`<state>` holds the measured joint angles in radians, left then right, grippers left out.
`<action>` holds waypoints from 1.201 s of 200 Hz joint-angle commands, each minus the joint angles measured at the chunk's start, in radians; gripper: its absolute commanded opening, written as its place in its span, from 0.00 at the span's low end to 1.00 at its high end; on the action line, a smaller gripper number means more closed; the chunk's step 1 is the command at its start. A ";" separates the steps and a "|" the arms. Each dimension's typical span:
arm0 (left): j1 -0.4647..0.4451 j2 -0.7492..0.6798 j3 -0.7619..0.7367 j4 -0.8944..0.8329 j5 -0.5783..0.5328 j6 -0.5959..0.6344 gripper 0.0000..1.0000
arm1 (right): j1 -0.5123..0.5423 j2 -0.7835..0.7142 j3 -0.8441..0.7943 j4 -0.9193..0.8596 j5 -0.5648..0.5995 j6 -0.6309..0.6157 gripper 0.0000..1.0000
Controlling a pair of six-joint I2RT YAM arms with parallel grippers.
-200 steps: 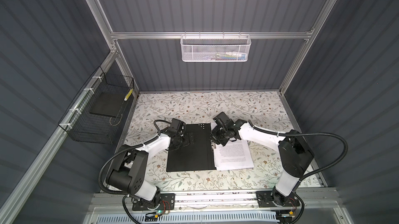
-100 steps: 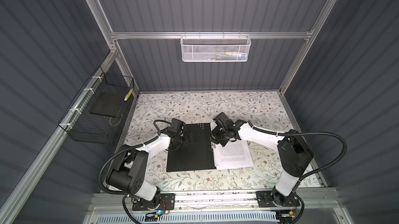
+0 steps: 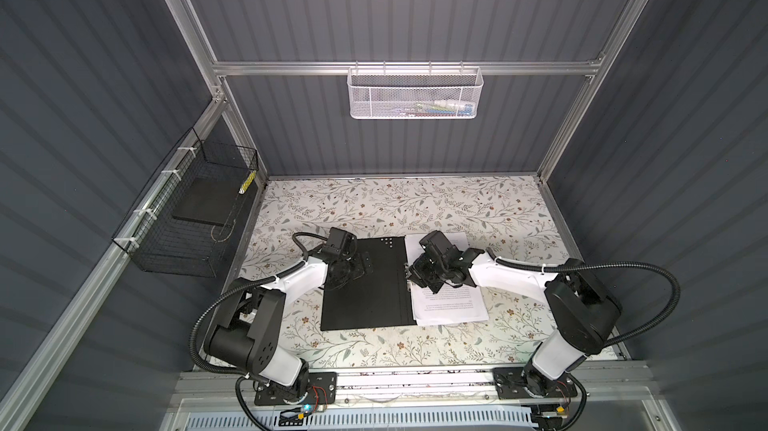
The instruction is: Put the files into the folder
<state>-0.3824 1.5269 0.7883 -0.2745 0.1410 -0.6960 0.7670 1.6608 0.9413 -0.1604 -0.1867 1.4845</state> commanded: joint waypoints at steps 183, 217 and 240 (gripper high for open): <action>0.033 -0.025 -0.133 -0.106 -0.113 -0.079 0.99 | 0.026 0.124 -0.317 0.150 0.090 0.030 0.00; 0.033 -0.022 -0.134 -0.113 -0.126 -0.082 1.00 | 0.025 0.093 -0.317 0.124 0.113 0.012 0.00; 0.033 -0.012 -0.133 -0.113 -0.125 -0.082 1.00 | 0.022 0.117 -0.315 0.136 0.109 0.003 0.00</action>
<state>-0.3637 1.4662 0.7177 -0.2348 0.0513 -0.7540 0.7975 1.6867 0.6888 0.2569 -0.1673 1.4841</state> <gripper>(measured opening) 0.996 0.045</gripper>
